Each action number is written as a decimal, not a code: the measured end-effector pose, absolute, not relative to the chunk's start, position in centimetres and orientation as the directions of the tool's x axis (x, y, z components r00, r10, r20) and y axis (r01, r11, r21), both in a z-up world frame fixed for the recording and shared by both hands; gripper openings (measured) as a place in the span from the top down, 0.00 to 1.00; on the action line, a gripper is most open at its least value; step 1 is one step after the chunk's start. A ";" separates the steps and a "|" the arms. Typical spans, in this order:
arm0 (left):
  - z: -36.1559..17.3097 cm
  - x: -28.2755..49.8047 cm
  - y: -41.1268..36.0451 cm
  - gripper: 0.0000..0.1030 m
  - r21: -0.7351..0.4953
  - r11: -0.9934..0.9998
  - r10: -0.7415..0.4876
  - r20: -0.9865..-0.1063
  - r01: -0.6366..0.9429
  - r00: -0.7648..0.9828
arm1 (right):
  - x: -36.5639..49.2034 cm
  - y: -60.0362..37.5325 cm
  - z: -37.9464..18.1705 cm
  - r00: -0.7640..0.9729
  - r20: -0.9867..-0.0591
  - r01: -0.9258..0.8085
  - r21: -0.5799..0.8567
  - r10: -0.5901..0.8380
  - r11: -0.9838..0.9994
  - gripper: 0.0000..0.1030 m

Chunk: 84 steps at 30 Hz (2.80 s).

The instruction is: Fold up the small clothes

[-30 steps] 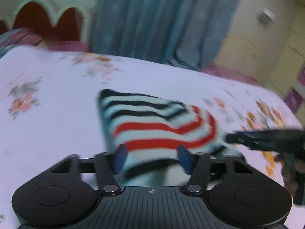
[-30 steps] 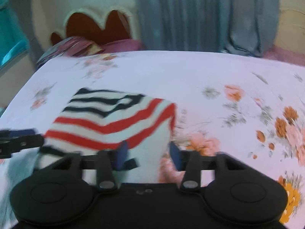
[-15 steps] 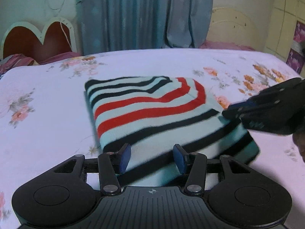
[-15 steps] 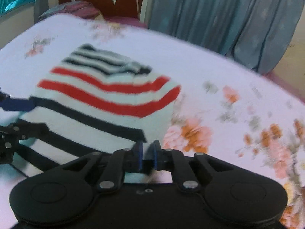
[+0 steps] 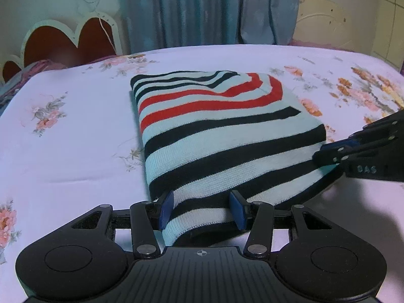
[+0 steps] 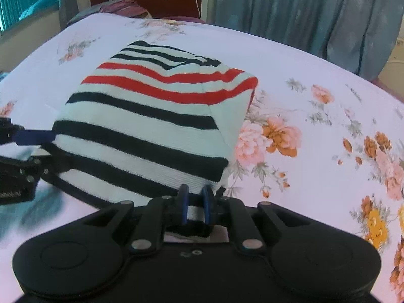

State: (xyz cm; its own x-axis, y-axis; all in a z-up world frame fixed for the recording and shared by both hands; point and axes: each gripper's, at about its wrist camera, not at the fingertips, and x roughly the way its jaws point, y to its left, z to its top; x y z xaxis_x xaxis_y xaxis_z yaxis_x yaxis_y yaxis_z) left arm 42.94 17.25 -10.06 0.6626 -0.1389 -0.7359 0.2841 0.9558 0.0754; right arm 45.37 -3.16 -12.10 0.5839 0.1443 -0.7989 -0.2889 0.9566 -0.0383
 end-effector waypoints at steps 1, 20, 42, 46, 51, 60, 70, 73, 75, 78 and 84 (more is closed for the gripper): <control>-9.9 42.8 17.1 0.53 0.082 0.957 -0.129 -0.736 0.277 0.665 | 45.3 -3.3 -12.1 0.584 -0.797 -0.283 -0.024 0.152 0.959 0.91; -1.6 28.8 15.3 0.53 0.092 0.981 -0.076 -0.627 0.171 0.775 | 31.5 -8.7 -2.4 0.716 -0.650 -0.274 0.072 0.253 0.959 0.83; 4.5 12.4 14.4 0.00 0.097 0.991 -0.030 -0.477 0.087 0.879 | 17.5 -9.6 0.6 0.805 -0.561 -0.207 0.040 0.193 0.977 0.01; 5.2 11.3 14.6 0.00 0.081 0.994 -0.025 -0.464 0.070 0.886 | 16.5 -9.6 1.0 0.810 -0.549 -0.218 0.041 0.205 0.975 0.01; 5.5 10.6 14.7 0.00 0.070 0.996 -0.017 -0.454 0.055 0.891 | 15.9 -9.5 1.6 0.818 -0.533 -0.226 0.045 0.215 0.973 0.01; 5.4 10.4 14.1 0.00 0.071 0.995 -0.026 -0.449 0.064 0.893 | 15.5 -9.8 2.4 0.832 -0.513 -0.223 0.042 0.213 0.974 0.01; 5.7 10.4 13.8 0.00 0.084 0.994 -0.028 -0.443 0.073 0.896 | 15.4 -9.6 2.7 0.837 -0.505 -0.224 0.030 0.209 0.974 0.01; 5.7 10.4 13.8 0.00 0.097 0.993 -0.023 -0.442 0.073 0.897 | 15.4 -9.6 2.9 0.840 -0.500 -0.226 0.031 0.211 0.974 0.01; 5.8 10.4 13.9 0.00 0.094 0.993 -0.021 -0.443 0.070 0.896 | 15.5 -9.6 2.9 0.841 -0.498 -0.227 0.028 0.210 0.974 0.01; 5.8 10.4 13.9 0.00 0.096 0.993 -0.019 -0.443 0.068 0.897 | 15.5 -9.5 2.9 0.841 -0.498 -0.227 0.029 0.211 0.973 0.01; 5.8 10.6 14.0 0.00 0.100 0.993 -0.015 -0.439 0.065 0.898 | 15.6 -9.6 3.0 0.842 -0.496 -0.228 0.027 0.212 0.973 0.01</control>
State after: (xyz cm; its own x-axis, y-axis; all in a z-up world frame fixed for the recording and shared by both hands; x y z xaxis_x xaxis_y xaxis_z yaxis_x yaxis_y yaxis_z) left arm 10.57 13.98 5.79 0.8984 -0.0147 -0.4389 0.0652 0.9928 0.1002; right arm 15.57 -9.57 2.97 0.8424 0.2116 -0.4955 -0.2284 0.9732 0.0273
